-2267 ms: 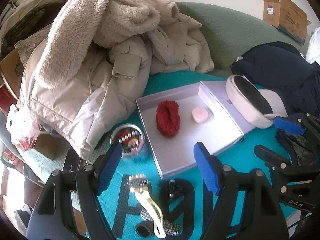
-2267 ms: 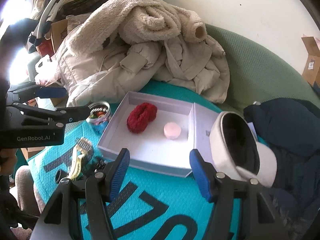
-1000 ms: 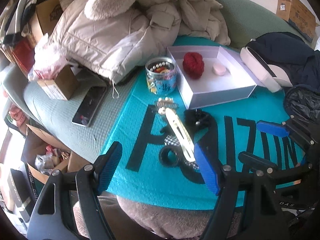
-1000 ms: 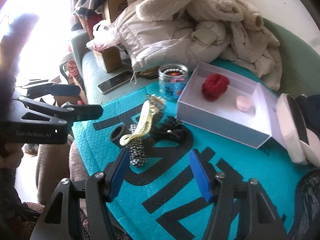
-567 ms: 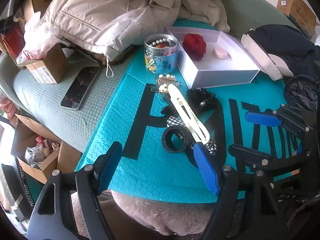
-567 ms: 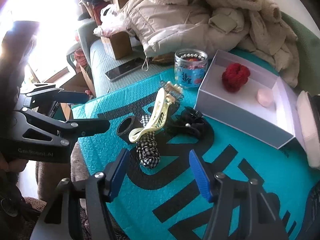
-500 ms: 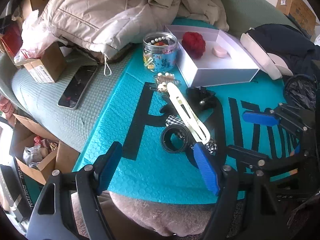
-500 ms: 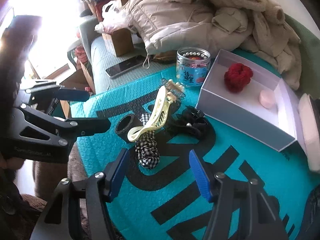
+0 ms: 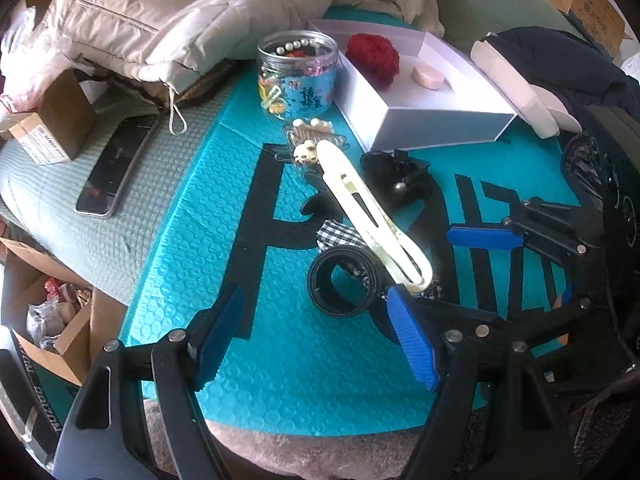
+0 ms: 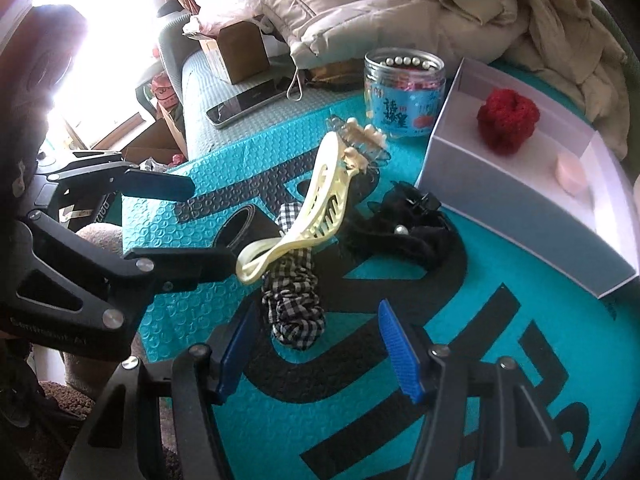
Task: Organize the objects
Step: 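Grasp black rubber ring with left tool while right tool grasps gingham scrunchie, then lift gingham scrunchie with right tool while left tool carries black ring toward box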
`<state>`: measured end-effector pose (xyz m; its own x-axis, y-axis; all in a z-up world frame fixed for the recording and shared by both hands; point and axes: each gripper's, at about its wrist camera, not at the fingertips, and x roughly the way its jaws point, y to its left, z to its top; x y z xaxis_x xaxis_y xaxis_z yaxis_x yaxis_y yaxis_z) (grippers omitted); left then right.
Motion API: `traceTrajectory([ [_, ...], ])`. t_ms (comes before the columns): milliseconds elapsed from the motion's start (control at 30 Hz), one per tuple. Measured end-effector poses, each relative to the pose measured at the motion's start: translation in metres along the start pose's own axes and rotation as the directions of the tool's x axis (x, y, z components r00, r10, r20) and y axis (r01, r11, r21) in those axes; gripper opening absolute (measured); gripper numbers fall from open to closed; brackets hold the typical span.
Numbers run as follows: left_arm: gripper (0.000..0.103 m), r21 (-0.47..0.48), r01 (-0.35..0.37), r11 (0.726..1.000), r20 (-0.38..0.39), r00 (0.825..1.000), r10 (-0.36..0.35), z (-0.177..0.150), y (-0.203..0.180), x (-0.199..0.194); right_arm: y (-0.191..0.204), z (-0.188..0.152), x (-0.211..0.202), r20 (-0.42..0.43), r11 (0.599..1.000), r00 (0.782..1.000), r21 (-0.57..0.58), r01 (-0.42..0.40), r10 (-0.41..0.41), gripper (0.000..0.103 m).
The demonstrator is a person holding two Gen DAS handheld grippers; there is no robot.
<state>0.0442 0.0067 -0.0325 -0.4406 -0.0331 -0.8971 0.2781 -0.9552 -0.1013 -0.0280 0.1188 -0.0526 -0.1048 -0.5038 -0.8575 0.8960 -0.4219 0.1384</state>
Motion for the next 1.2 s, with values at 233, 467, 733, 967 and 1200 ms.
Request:
traceTrajectory([
  [233, 0.073, 0.014, 0.015, 1.000, -0.007, 1.000, -0.015, 0.003, 0.001, 0.014, 0.000, 0.000, 0.011, -0.012, 1.000, 1.000, -0.006, -0.015, 0.015, 0.060],
  [467, 0.058, -0.036, 0.077, 0.996, -0.011, 0.997, -0.077, 0.003, 0.008, 0.022, 0.002, 0.002, 0.014, -0.009, 0.999, 0.999, 0.007, -0.053, 0.054, 0.025],
  [733, 0.035, -0.026, 0.102, 0.994, -0.005, 0.995, -0.102, -0.002, 0.000, 0.022, -0.003, -0.005, 0.001, 0.007, 0.999, 0.999, 0.017, -0.044, 0.044, 0.023],
  [967, 0.035, -0.005, 0.095, 0.995, 0.006, 0.995, -0.095, -0.007, -0.009, 0.015, -0.013, -0.022, -0.014, 0.005, 0.999, 1.000, 0.045, -0.005, 0.005, 0.023],
  [1200, 0.039, -0.015, 0.046, 0.999, -0.008, 0.999, -0.046, -0.005, -0.012, 0.024, -0.021, -0.038, -0.019, -0.016, 0.997, 1.000, 0.066, 0.025, -0.024, 0.023],
])
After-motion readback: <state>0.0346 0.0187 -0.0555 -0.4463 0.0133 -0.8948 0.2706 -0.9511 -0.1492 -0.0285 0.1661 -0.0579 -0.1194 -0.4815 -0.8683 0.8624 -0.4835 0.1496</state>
